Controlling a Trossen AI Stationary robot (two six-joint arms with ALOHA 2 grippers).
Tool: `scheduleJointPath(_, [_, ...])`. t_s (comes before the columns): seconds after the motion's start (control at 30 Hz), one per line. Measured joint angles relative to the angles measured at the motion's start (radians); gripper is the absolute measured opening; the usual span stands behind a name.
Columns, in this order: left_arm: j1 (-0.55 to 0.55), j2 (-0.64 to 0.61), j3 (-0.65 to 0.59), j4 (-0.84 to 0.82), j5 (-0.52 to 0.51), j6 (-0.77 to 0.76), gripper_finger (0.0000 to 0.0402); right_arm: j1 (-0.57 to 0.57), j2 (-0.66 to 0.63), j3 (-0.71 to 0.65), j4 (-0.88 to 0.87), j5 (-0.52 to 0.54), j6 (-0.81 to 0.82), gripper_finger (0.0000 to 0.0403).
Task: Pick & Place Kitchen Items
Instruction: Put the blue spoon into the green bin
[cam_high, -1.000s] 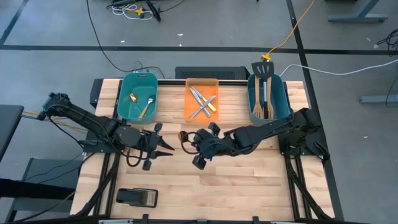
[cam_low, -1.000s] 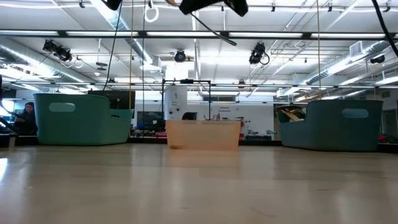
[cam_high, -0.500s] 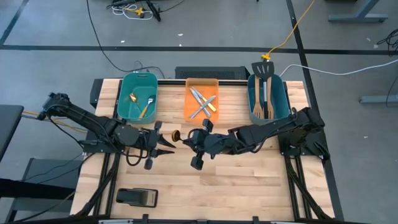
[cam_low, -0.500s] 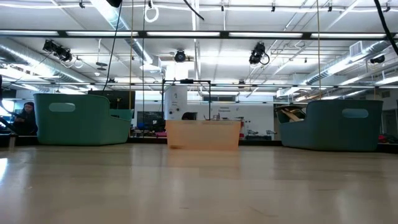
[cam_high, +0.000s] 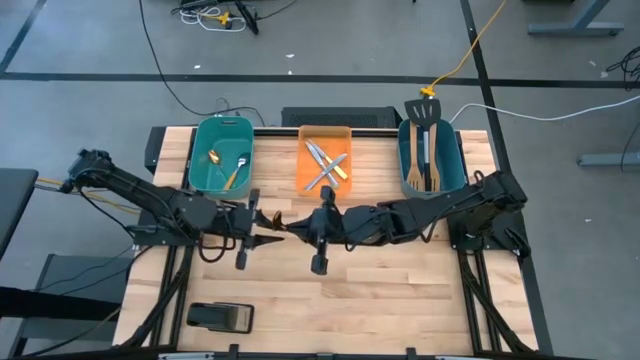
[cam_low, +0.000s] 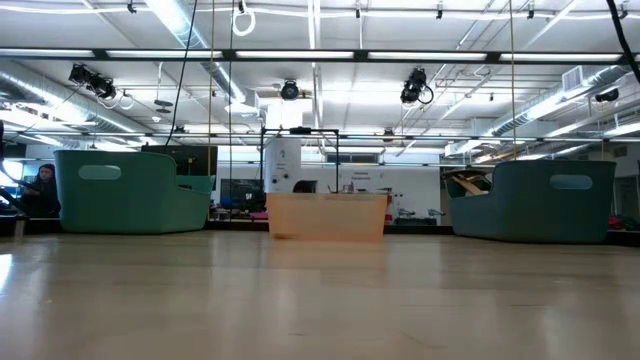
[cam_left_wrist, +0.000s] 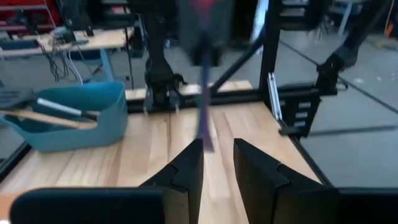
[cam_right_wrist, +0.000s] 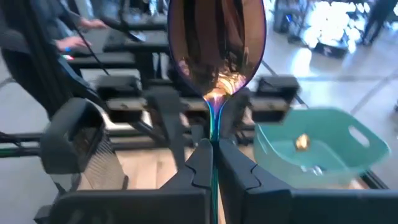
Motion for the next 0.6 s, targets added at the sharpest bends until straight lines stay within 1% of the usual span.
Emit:
scheduleJointPath(0.23, [0.025,0.000,0.000,0.082,0.000,0.005,0.0094,0.005,-0.003,0.000,0.081,-0.033,-0.082,0.0011])
scheduleJointPath(0.6, [0.030,0.000,0.000,0.137,0.000,0.007,0.0094,0.004,-0.003,0.000,0.136,-0.045,-0.123,0.0011])
